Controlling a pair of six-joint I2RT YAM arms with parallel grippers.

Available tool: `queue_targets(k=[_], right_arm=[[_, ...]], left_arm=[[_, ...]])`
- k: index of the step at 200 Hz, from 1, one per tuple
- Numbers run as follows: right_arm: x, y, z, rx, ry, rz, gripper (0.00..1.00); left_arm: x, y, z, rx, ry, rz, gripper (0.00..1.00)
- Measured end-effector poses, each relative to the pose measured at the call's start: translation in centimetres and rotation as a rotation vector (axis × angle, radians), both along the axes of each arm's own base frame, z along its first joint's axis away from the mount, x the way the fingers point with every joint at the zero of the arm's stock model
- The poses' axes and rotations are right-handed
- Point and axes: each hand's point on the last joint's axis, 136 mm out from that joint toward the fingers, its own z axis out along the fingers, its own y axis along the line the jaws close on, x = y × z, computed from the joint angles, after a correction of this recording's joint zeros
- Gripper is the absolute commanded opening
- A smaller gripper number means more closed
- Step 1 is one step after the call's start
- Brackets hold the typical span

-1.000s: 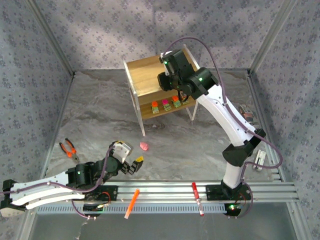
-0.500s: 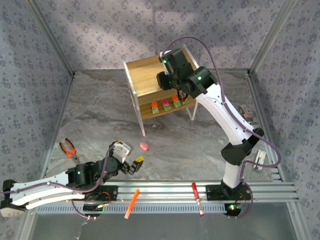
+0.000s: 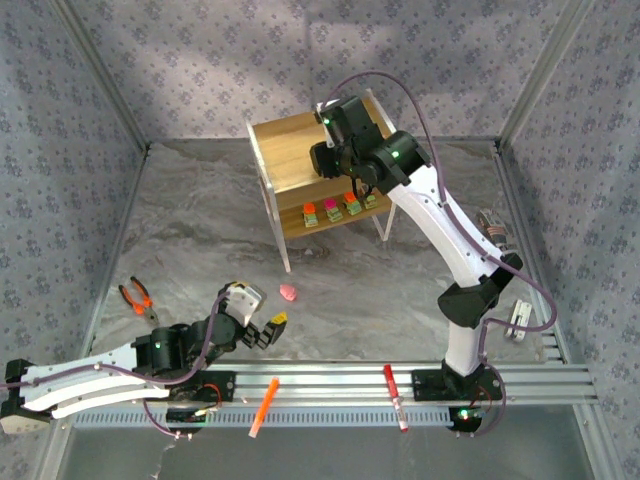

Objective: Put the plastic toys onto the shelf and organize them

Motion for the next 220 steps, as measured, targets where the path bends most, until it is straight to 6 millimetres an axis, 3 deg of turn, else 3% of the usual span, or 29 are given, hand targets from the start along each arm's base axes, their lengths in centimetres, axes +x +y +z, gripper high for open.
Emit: queue_targets(k=[156,220], right_arm=[[-0.6,0.0,0.0,-0.025,0.0,0.004,0.44],[-2.1,-1.0,2.0,-0.034,-0.044,0.003,0.46]], left_arm=[[0.0,0.0,0.0,0.0,0.0,0.0,1.0],[0.0,0.0,0.0,0.0,-0.001,0.003,1.0]])
